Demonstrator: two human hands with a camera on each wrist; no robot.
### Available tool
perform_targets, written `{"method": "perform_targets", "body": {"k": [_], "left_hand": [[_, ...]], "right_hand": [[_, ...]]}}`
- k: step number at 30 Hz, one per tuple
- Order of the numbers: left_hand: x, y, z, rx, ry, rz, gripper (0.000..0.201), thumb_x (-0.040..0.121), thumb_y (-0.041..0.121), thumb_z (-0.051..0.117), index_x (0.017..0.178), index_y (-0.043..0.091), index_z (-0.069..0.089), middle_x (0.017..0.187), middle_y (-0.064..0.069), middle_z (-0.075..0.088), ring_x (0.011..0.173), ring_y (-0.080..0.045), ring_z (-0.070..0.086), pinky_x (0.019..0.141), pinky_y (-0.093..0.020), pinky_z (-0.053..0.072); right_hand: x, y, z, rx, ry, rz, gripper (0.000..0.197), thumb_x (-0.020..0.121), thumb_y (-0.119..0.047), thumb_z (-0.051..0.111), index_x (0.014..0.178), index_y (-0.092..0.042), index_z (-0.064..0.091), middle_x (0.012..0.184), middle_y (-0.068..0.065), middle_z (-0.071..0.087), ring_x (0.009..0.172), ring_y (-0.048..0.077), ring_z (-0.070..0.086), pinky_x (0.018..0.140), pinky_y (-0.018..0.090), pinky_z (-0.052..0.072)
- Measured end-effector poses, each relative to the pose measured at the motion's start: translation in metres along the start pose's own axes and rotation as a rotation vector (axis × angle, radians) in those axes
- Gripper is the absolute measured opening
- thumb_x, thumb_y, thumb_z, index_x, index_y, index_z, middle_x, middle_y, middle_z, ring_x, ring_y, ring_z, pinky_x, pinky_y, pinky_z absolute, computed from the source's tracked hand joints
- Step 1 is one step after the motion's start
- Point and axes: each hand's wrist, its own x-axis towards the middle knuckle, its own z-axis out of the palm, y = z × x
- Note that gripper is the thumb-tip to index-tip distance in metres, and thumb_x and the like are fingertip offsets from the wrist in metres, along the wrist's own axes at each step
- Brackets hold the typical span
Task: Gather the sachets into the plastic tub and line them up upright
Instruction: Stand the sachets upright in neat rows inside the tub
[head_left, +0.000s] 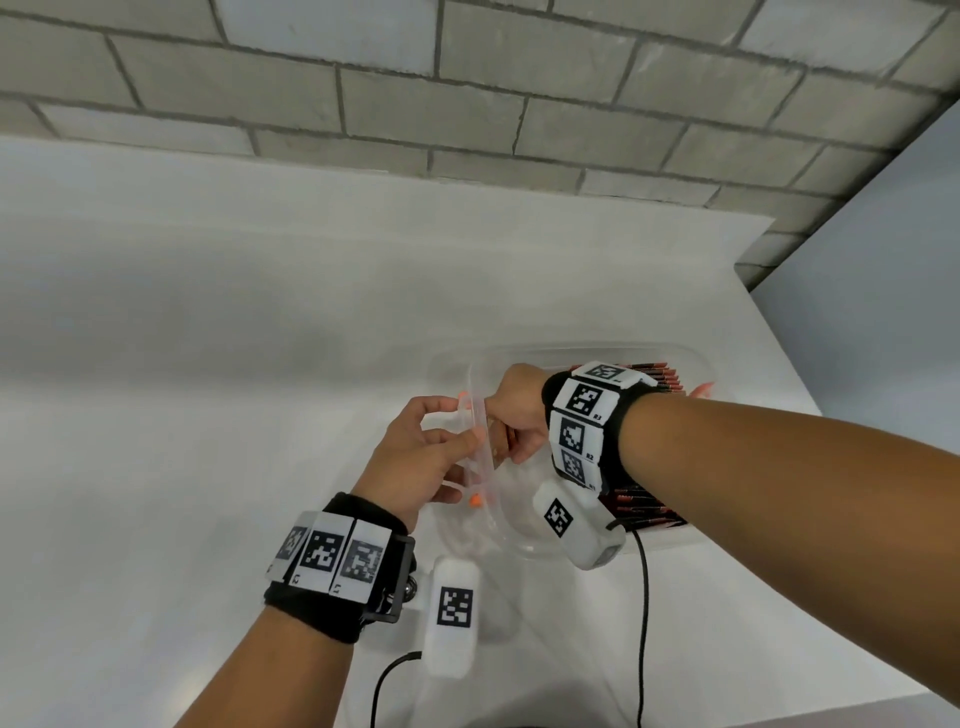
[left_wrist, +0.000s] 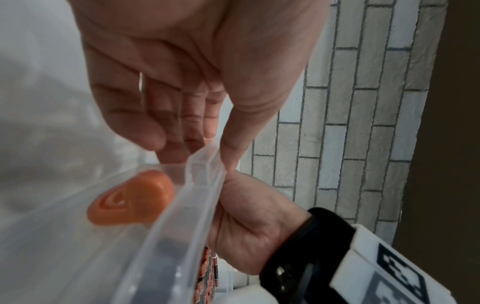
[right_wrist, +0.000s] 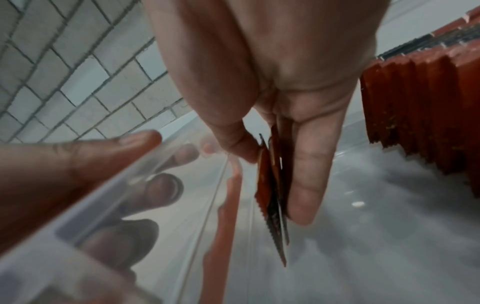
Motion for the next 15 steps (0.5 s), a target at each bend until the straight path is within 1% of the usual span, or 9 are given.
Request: {"method": "perform_targets", "body": {"k": [3, 4, 5, 7, 8, 9, 10, 13, 15], "left_hand": [[0.001, -0.001, -0.001, 0.014, -0.006, -0.012, 0.03, 0.084, 0.017, 0.072, 0.108, 0.024, 0.055, 0.079, -0.007, 0.067, 0.058, -0.02, 0.059, 0.05, -0.028, 0.046], [0.001, 0.0, -0.002, 0.025, -0.009, -0.015, 0.031, 0.084, 0.016, 0.072, 0.109, 0.023, 0.055, 0.08, -0.008, 0.065, 0.058, -0.019, 0.059, 0.05, -0.027, 0.045], [0.001, 0.001, -0.003, 0.042, -0.008, -0.011, 0.032, 0.084, 0.015, 0.072, 0.11, 0.023, 0.055, 0.082, -0.009, 0.063, 0.058, -0.017, 0.058, 0.05, -0.027, 0.045], [0.002, 0.004, -0.007, 0.073, 0.023, 0.006, 0.033, 0.085, 0.016, 0.071, 0.113, 0.022, 0.055, 0.086, -0.008, 0.06, 0.062, -0.015, 0.058, 0.05, -0.026, 0.045], [0.001, 0.007, -0.01, 0.079, 0.051, 0.019, 0.033, 0.086, 0.018, 0.07, 0.114, 0.022, 0.055, 0.088, -0.007, 0.06, 0.065, -0.015, 0.058, 0.051, -0.026, 0.046], [0.0, 0.012, -0.012, 0.078, 0.078, 0.035, 0.031, 0.087, 0.02, 0.069, 0.115, 0.022, 0.056, 0.091, -0.006, 0.06, 0.068, -0.015, 0.058, 0.053, -0.026, 0.046], [-0.002, 0.019, -0.013, 0.072, 0.097, 0.058, 0.03, 0.088, 0.021, 0.067, 0.116, 0.022, 0.056, 0.094, -0.006, 0.061, 0.07, -0.016, 0.058, 0.054, -0.027, 0.046], [-0.009, 0.04, -0.006, 0.064, 0.106, 0.163, 0.027, 0.089, 0.024, 0.066, 0.114, 0.02, 0.06, 0.099, -0.009, 0.064, 0.076, -0.017, 0.06, 0.058, -0.028, 0.047], [-0.018, 0.054, 0.011, 0.047, 0.069, 0.239, 0.036, 0.08, 0.037, 0.068, 0.113, 0.022, 0.061, 0.105, -0.008, 0.066, 0.087, -0.018, 0.063, 0.065, -0.031, 0.051]], "right_hand": [[-0.007, -0.005, -0.004, -0.141, -0.036, -0.013, 0.025, 0.094, -0.012, 0.052, 0.104, 0.005, 0.067, 0.1, 0.02, 0.071, 0.093, 0.033, 0.069, 0.087, 0.045, 0.055], [-0.01, -0.005, -0.009, -0.154, -0.018, -0.023, 0.025, 0.094, -0.011, 0.051, 0.108, 0.004, 0.065, 0.104, 0.019, 0.07, 0.094, 0.032, 0.069, 0.086, 0.044, 0.056], [-0.016, -0.005, -0.015, -0.136, 0.012, -0.037, 0.024, 0.094, -0.009, 0.051, 0.111, 0.003, 0.062, 0.102, 0.016, 0.069, 0.091, 0.029, 0.069, 0.081, 0.041, 0.057], [-0.03, 0.0, -0.028, -0.027, 0.095, -0.118, 0.026, 0.092, -0.006, 0.05, 0.115, 0.001, 0.058, 0.089, 0.007, 0.062, 0.077, 0.02, 0.065, 0.067, 0.034, 0.058], [-0.039, 0.004, -0.034, 0.042, 0.111, -0.164, 0.026, 0.091, -0.003, 0.05, 0.115, 0.0, 0.057, 0.087, 0.007, 0.058, 0.076, 0.02, 0.062, 0.067, 0.036, 0.058], [-0.048, 0.01, -0.039, 0.129, 0.102, -0.201, 0.024, 0.091, 0.0, 0.049, 0.113, -0.001, 0.057, 0.09, 0.009, 0.056, 0.078, 0.022, 0.061, 0.073, 0.041, 0.057], [-0.057, 0.016, -0.044, 0.233, 0.085, -0.233, 0.021, 0.09, 0.002, 0.047, 0.109, -0.003, 0.056, 0.093, 0.011, 0.056, 0.08, 0.024, 0.061, 0.076, 0.043, 0.057], [-0.08, 0.03, -0.056, 0.495, 0.003, -0.362, 0.017, 0.093, 0.002, 0.046, 0.102, -0.01, 0.055, 0.094, 0.012, 0.061, 0.077, 0.022, 0.062, 0.071, 0.036, 0.056], [-0.093, 0.04, -0.063, 0.577, -0.079, -0.483, 0.017, 0.094, 0.001, 0.048, 0.1, -0.013, 0.057, 0.092, 0.009, 0.064, 0.079, 0.02, 0.063, 0.073, 0.035, 0.057]]}}
